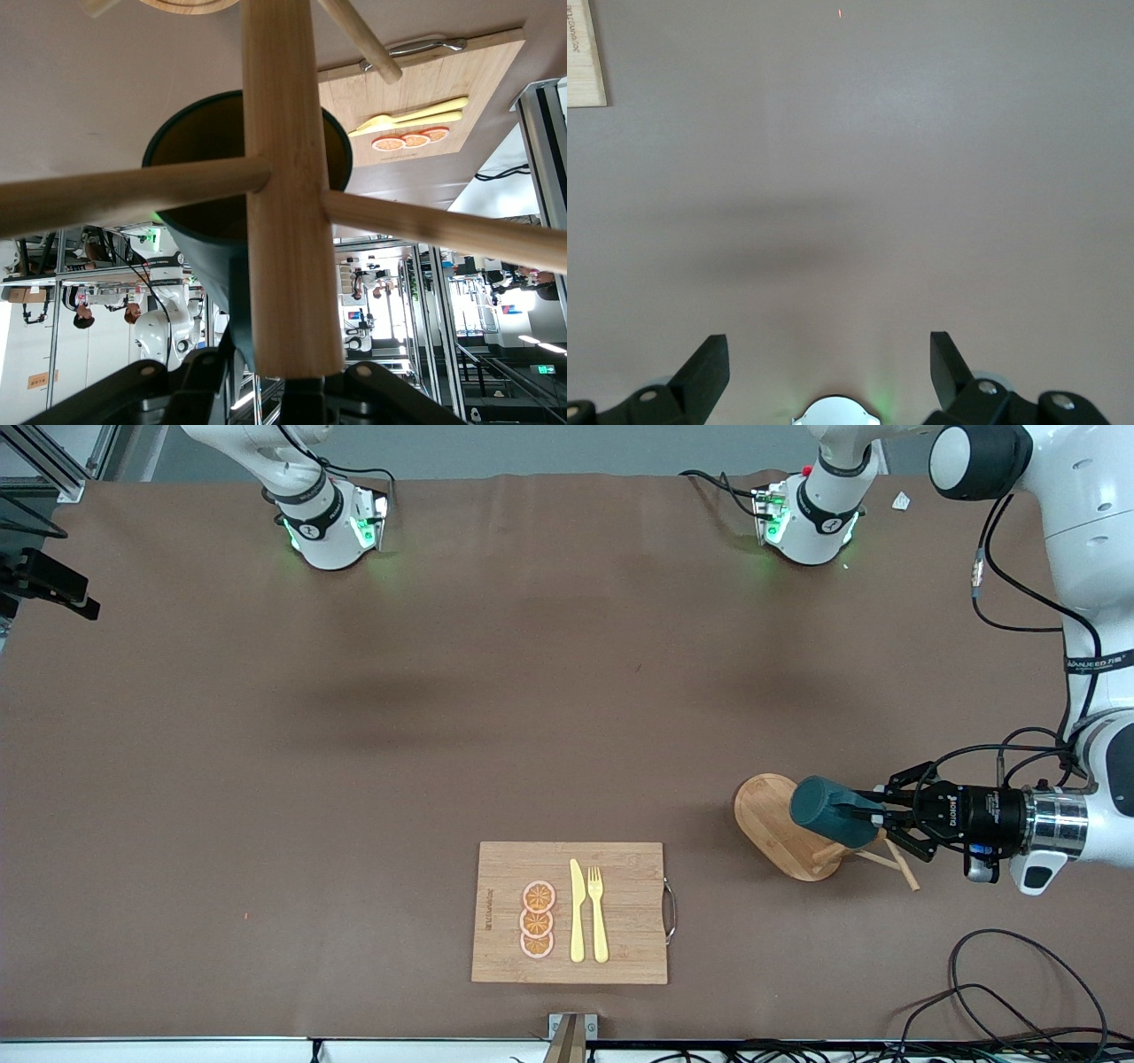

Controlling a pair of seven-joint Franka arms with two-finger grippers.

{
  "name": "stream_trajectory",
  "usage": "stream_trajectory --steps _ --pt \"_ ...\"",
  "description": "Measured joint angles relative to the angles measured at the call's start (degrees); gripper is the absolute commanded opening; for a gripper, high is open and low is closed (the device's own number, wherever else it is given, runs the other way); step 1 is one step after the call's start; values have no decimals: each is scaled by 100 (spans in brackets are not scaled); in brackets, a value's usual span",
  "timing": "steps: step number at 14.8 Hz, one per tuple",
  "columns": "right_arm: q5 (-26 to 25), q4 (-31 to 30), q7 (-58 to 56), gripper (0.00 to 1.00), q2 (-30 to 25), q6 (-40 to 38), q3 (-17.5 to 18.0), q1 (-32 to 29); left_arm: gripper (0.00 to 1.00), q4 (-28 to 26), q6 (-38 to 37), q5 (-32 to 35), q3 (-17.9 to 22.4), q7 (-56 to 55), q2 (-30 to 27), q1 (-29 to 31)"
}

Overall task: Pass cup and hang on rack
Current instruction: 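Hook the mug handle onto a rack peg with the left gripper, then open the left gripper and draw it back from the rack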

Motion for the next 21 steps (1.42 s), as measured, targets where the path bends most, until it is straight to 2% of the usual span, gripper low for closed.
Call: stream_trajectory --steps 1,2,3,5,7,12,16,21 --pt "0 0 0 100 -1 1 0 0 29 0 0 0 0 0 12 0" --pt "0 0 0 100 -2 2 0 0 48 0 0 0 0 2 26 0" --pt "0 0 0 100 -2 4 2 0 63 0 -1 -1 -1 4 36 0" --pt "0 0 0 100 -3 10 0 0 84 0 -3 -7 -1 3 39 0" --pt "0 0 0 100 -3 21 -19 0 99 1 -3 -7 -1 2 39 2" --pt "0 1 0 100 -8 27 -37 0 100 129 -5 -11 8 1 -66 30" --pt "0 4 0 100 -43 31 -29 0 100 209 -23 103 24 0 -542 20" --pt "0 4 -1 100 -51 31 -25 0 100 229 137 946 -10 233 -1036 -331"
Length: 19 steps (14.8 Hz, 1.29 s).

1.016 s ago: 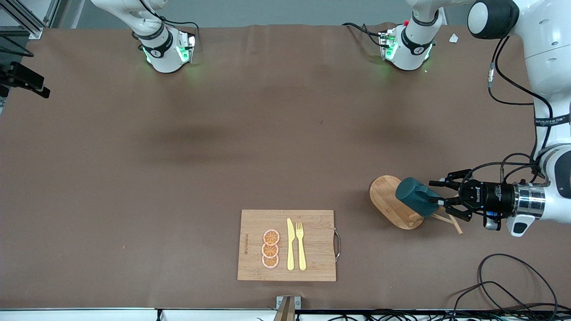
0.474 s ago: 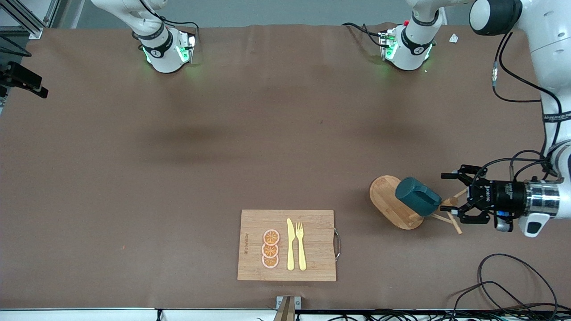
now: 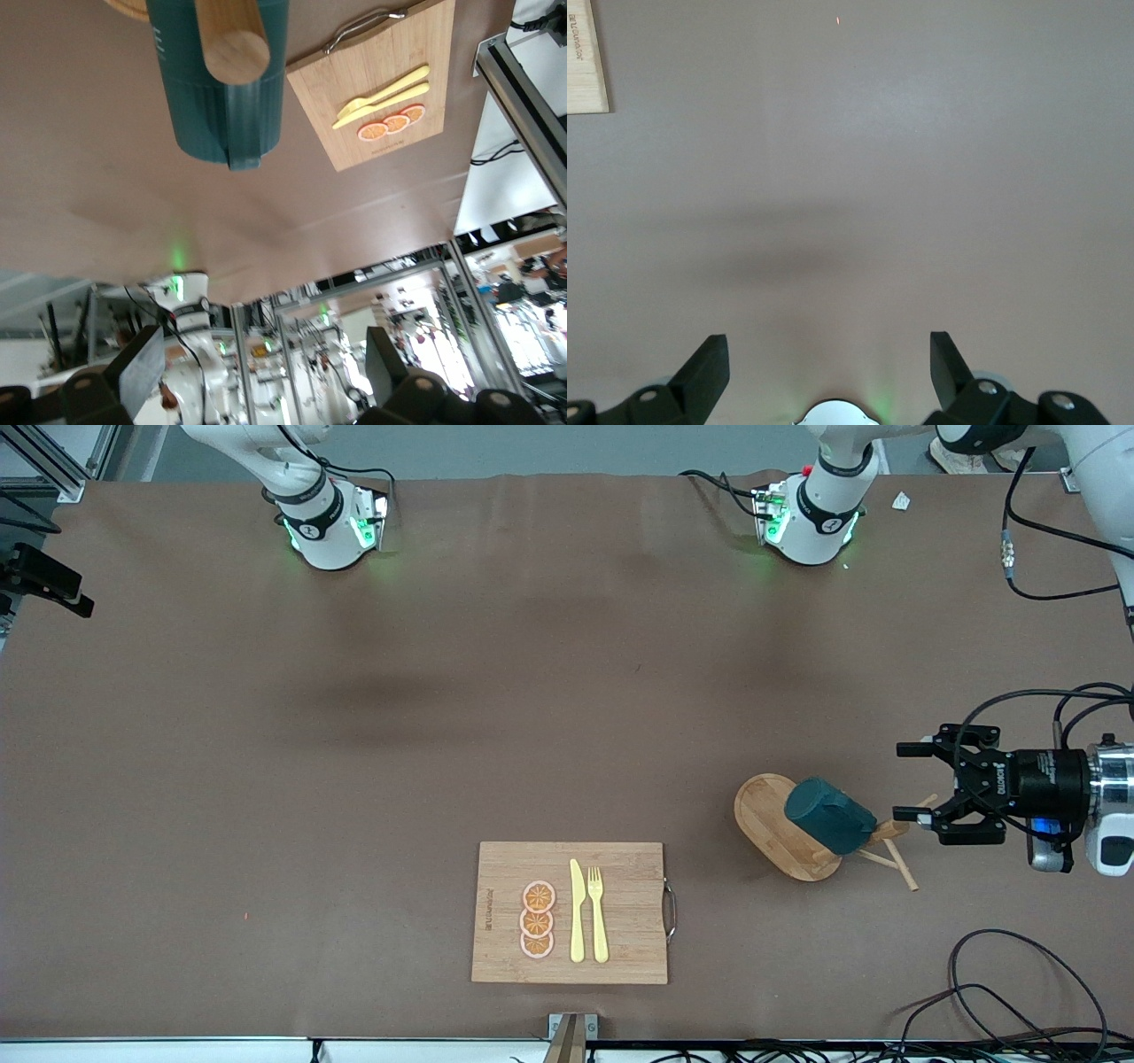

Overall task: Pass cup and hang on rack
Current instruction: 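Open the left gripper and draw it back from the rack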

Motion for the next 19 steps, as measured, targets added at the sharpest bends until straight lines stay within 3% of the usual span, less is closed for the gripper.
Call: stream_trajectory --steps 5,8,12,19 --pt "0 0 0 100 -3 41 8 0 99 -2 967 1808 -23 827 -213 -747" --pt "0 0 0 100 -4 45 4 0 100 -40 1591 3261 -42 919 -205 -1473" --pt "0 0 0 100 -4 45 0 0 100 -98 1892 5651 -57 929 -165 -2405" --pt "0 -1 0 100 -4 45 -8 0 100 -45 2044 6194 -39 2329 -259 -2416"
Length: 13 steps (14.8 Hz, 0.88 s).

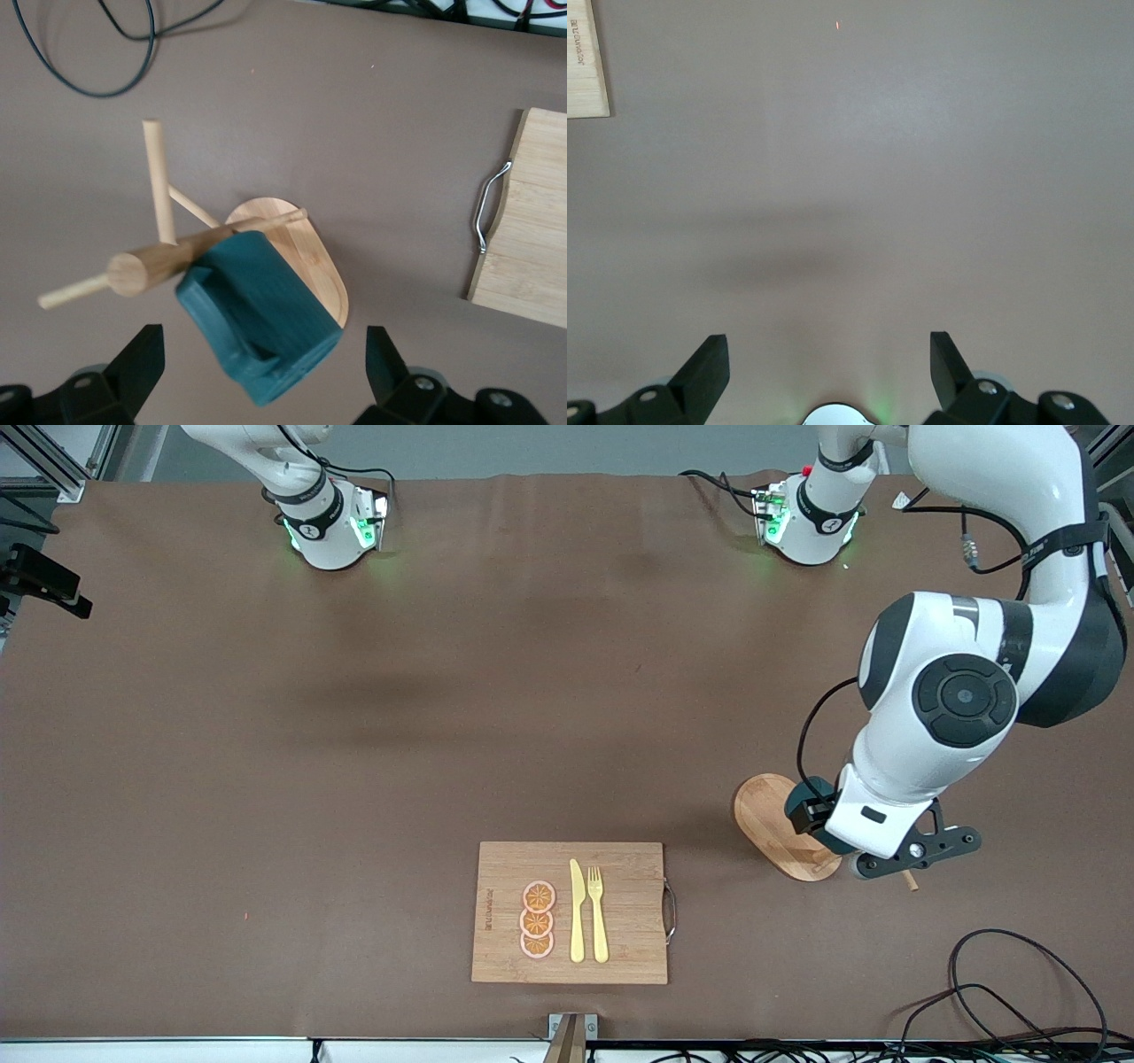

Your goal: Pass cup and hang on rack

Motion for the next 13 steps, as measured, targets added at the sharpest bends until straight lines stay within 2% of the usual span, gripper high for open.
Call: stream_trajectory --steps 5,9,13 --pt "0 -4 0 100 0 -1 -1 0 100 45 -618 18 -105 598 -674 -1" --pt "0 -4 0 100 -1 -1 -1 0 99 44 -1516 -2 -113 954 -1283 32" --pt "0 -5 0 100 -1 -3 -1 0 100 20 -1956 -102 -193 1192 -1803 402"
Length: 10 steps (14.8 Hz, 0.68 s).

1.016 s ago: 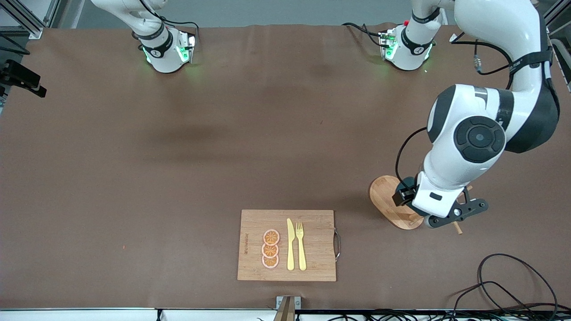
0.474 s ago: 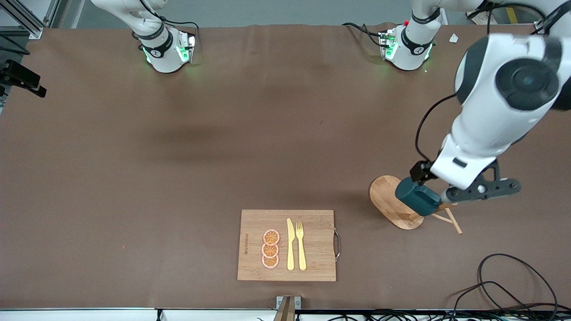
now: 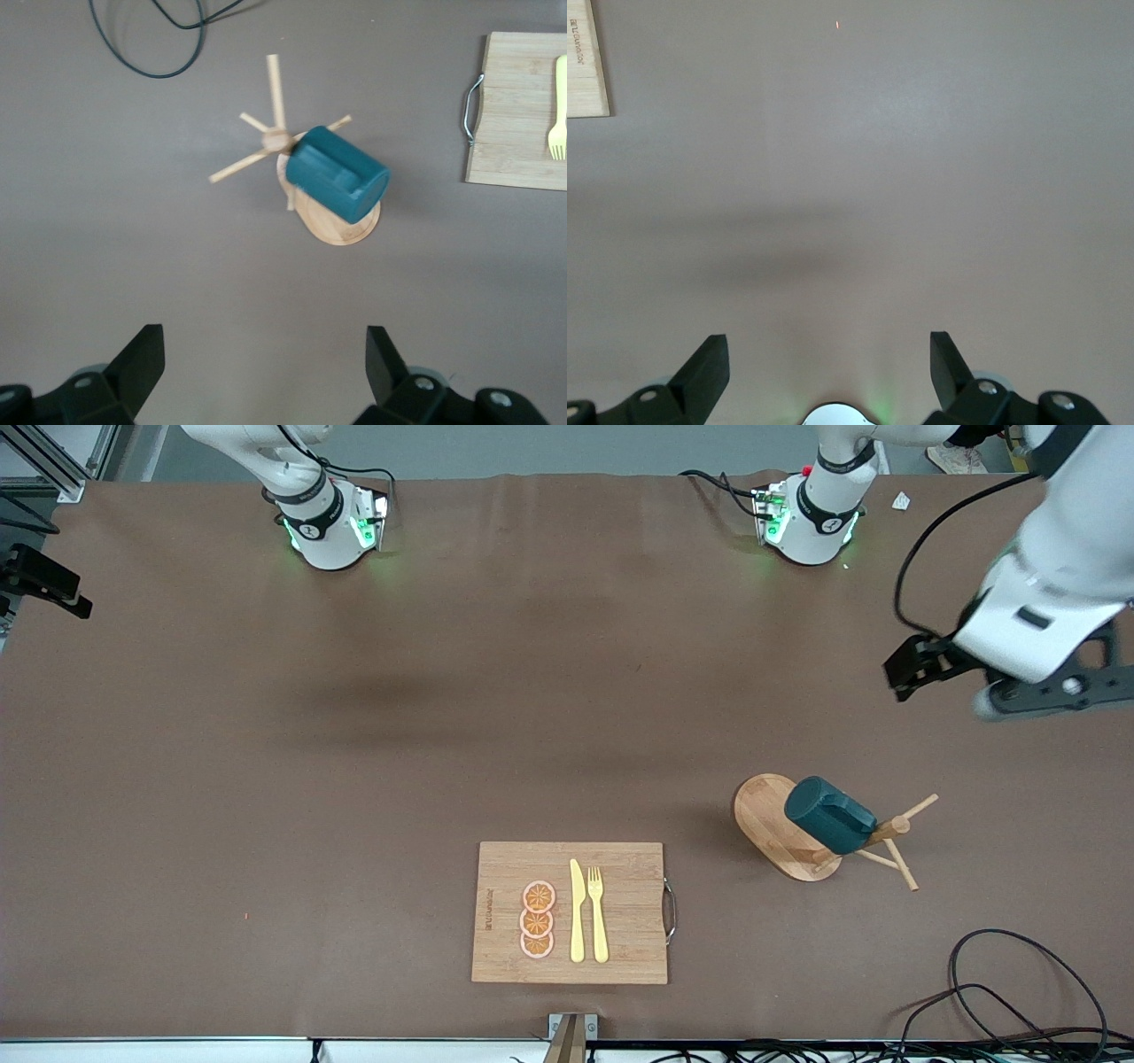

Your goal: Pass cup and hang on rack

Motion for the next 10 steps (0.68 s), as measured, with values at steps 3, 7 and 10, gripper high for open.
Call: stream_trajectory --steps 3,7,10 --pt "0 -7 0 100 0 -12 -6 0 100 -223 -178 -67 -535 202 -311 706" --pt "0 -18 0 100 0 -18 -18 0 100 -796 -164 -336 -683 589 -795 1132" --pt "0 -19 0 100 0 -19 -16 0 100 -1610 43 -674 -782 782 -1348 1569"
